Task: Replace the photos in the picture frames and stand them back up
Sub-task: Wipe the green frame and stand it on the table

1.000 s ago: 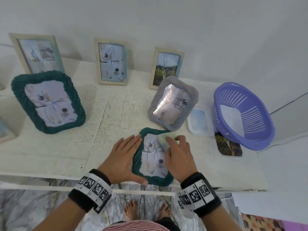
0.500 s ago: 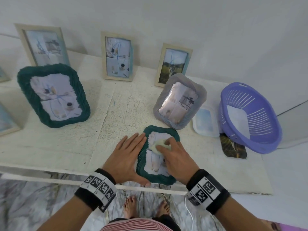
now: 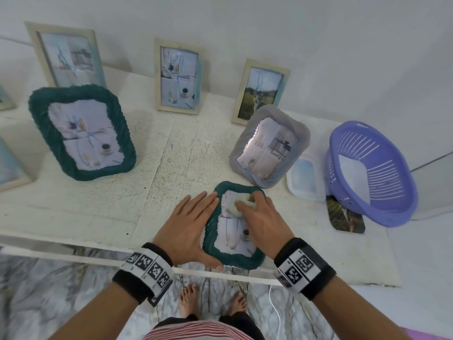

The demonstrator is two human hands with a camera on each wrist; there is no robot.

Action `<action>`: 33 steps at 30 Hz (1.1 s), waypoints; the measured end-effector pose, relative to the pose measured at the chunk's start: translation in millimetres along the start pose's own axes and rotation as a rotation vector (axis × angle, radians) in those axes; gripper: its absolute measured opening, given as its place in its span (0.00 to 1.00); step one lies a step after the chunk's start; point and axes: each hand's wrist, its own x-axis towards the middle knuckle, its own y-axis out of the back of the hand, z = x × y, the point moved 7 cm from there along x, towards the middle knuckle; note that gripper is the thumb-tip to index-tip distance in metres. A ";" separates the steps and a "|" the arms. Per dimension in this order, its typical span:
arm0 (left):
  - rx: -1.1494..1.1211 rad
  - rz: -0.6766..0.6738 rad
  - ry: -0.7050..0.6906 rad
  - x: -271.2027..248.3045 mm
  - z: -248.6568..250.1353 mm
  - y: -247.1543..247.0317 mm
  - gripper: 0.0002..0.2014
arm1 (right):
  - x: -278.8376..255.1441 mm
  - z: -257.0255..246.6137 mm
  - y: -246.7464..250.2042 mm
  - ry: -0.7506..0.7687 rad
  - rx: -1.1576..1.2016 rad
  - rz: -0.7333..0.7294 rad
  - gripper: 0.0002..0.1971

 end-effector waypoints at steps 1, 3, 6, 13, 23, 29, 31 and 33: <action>-0.004 0.002 0.001 0.2 -0.2 0.0 0.71 | 5.3 -0.6 0.7 -0.038 -0.001 0.015 0.29; -0.013 0.006 0.003 0.0 -0.1 0.5 0.71 | 11.0 -8.0 0.0 -0.054 0.029 0.049 0.24; 0.003 0.000 0.005 0.2 -0.3 0.0 0.71 | -7.7 -17.2 -9.2 0.066 0.085 0.002 0.23; -0.006 0.014 -0.003 -0.6 1.2 0.7 0.70 | -8.2 9.0 1.7 0.038 0.005 0.037 0.25; 0.007 0.020 0.001 -0.8 1.5 2.0 0.70 | -43.6 -0.9 -8.3 0.146 0.083 -0.076 0.19; 0.008 0.015 -0.004 -0.8 1.1 1.7 0.69 | -4.8 16.8 4.1 -0.100 -0.021 0.043 0.24; 0.008 0.002 -0.002 -0.9 1.1 1.3 0.70 | -17.1 7.8 -1.3 -0.050 0.013 0.015 0.25; 0.014 0.011 0.001 -0.8 1.2 2.0 0.70 | -39.2 1.5 -7.6 0.027 0.075 -0.056 0.24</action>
